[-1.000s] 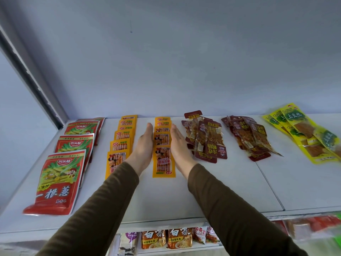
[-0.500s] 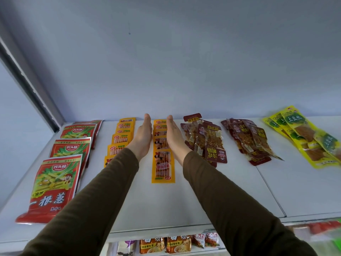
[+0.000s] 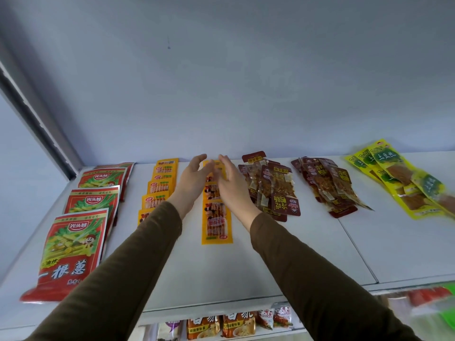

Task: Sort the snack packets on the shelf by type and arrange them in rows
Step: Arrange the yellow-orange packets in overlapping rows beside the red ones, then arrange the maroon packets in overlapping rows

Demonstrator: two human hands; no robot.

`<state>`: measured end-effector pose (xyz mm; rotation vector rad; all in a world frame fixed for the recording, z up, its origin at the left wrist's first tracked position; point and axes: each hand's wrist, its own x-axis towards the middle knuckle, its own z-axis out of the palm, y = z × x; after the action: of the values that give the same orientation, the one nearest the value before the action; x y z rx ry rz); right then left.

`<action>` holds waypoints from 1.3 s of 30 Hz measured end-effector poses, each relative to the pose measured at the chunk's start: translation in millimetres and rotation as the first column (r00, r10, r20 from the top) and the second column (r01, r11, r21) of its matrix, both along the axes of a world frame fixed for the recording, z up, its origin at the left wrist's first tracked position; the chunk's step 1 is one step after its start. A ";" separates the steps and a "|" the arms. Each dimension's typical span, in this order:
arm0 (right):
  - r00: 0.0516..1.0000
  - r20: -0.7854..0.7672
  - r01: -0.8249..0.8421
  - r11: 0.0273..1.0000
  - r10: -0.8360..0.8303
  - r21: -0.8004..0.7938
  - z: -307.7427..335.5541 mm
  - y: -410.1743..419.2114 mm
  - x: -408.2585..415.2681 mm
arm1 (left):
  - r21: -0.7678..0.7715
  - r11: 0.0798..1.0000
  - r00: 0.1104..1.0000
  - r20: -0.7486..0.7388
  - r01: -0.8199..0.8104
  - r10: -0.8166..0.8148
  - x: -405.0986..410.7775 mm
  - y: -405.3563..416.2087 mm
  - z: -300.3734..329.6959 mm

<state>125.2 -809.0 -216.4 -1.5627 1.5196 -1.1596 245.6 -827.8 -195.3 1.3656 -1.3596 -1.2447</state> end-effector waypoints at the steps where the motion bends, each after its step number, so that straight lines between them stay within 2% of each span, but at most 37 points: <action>1: 1.000 -0.001 0.011 0.998 -0.011 -0.060 2.5 8.3 -3.3 | -0.057 0.998 1.000 0.028 -0.008 0.010 0.3 4.3 2.0; 4: 0.994 0.025 0.106 0.971 -0.103 -0.213 14.2 34.0 -21.7 | -0.168 0.985 0.997 0.068 -0.027 0.039 -4.0 19.3 6.2; 7: 0.969 0.040 0.244 0.929 -0.243 -0.279 21.9 53.3 -54.6 | -0.177 0.984 0.996 0.086 0.008 0.007 -19.9 31.4 10.7; 9: 0.947 0.027 0.318 0.920 -0.320 -0.228 21.1 60.4 -83.3 | -0.165 0.985 0.993 0.108 0.058 -0.040 -37.8 37.8 11.0; 12: 0.928 -0.014 0.371 0.927 -0.372 -0.059 17.3 62.3 -123.2 | -0.109 0.986 0.975 0.195 0.125 -0.102 -69.2 44.5 6.6; 17: 0.960 -0.090 0.276 0.948 -0.265 0.160 14.8 58.5 -152.1 | -0.033 0.993 0.926 0.366 0.110 -0.090 -116.3 37.2 -4.3; 21: 0.986 -0.085 0.155 0.966 -0.140 0.207 12.9 49.0 -160.2 | -0.070 0.998 0.854 0.519 0.004 0.034 -143.5 37.3 -6.5; 24: 0.995 -0.037 0.097 0.975 -0.091 0.202 17.2 45.6 -167.1 | -0.082 0.996 0.872 0.486 -0.028 0.064 -159.3 44.7 -6.6; 28: 0.996 -0.078 0.050 0.988 -0.039 0.147 11.2 51.8 -177.1 | -0.094 0.994 0.888 0.452 -0.051 0.088 -167.3 63.3 -6.6; 33: 0.998 -0.064 0.026 0.991 -0.018 0.133 -12.6 63.9 -181.7 | -0.095 0.995 0.843 0.533 -0.019 0.067 -159.1 91.1 -16.7; 39: 0.996 -0.092 -0.010 0.989 0.024 0.149 -25.8 69.2 -181.3 | -0.093 0.995 0.893 0.444 -0.036 0.074 -155.1 98.0 -25.5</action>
<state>-56.1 -739.8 -242.2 -1.5438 1.6118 -0.9525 90.5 -729.8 -220.7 1.6872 -1.6475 -0.8505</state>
